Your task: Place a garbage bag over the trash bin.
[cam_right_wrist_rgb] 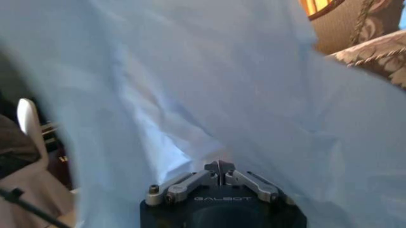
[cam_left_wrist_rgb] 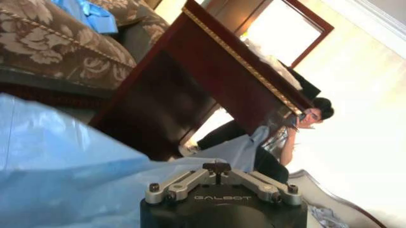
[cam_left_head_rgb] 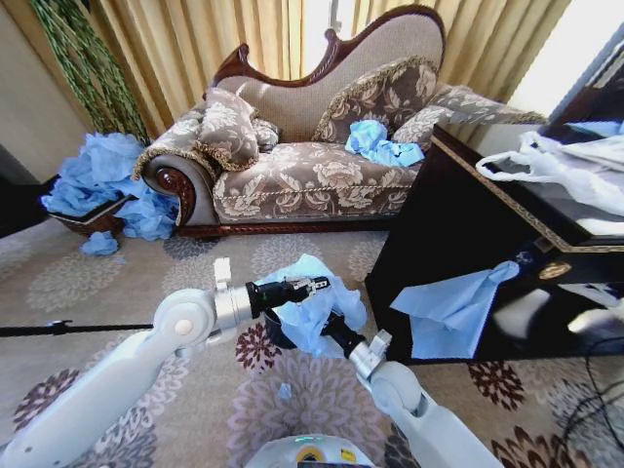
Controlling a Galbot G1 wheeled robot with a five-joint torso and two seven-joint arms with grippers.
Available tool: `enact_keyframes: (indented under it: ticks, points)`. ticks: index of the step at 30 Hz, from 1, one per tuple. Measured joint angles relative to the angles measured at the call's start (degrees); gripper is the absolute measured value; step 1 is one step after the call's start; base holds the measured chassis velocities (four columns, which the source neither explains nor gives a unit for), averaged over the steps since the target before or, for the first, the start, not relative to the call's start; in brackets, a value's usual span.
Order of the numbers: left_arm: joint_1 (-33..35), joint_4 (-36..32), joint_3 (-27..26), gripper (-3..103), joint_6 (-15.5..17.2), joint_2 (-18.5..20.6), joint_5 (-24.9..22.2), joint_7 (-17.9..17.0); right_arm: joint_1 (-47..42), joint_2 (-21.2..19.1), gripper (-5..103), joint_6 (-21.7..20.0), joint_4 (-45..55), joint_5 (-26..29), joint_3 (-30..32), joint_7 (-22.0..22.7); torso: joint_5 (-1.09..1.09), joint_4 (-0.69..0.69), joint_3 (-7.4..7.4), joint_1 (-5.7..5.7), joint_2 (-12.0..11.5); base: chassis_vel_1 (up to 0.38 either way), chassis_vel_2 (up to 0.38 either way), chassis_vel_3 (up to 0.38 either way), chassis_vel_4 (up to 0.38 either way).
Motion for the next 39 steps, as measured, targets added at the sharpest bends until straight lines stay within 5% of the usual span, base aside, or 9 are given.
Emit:
enact_keyframes:
  ticks: [11, 39]
  points:
    - [7.2, -3.1, -1.8, 0, -0.8, -0.2, 2.0, -0.9, 2.9, 0.7, 0, 0.2, -0.4, 0.0, 1.0, 1.0, 0.00, 0.00, 0.00, 0.00, 0.0, 0.000, 0.000, 0.000, 0.000]
    - [7.4, -7.8, -2.2, 0, -1.8, -1.3, -1.0, -1.2, 2.8, 3.0, 0, 0.7, -6.7, -6.4, 0.6, 1.7, 0.01, -0.01, 0.00, 0.00, 0.0, 0.000, 0.000, 0.000, 0.000]
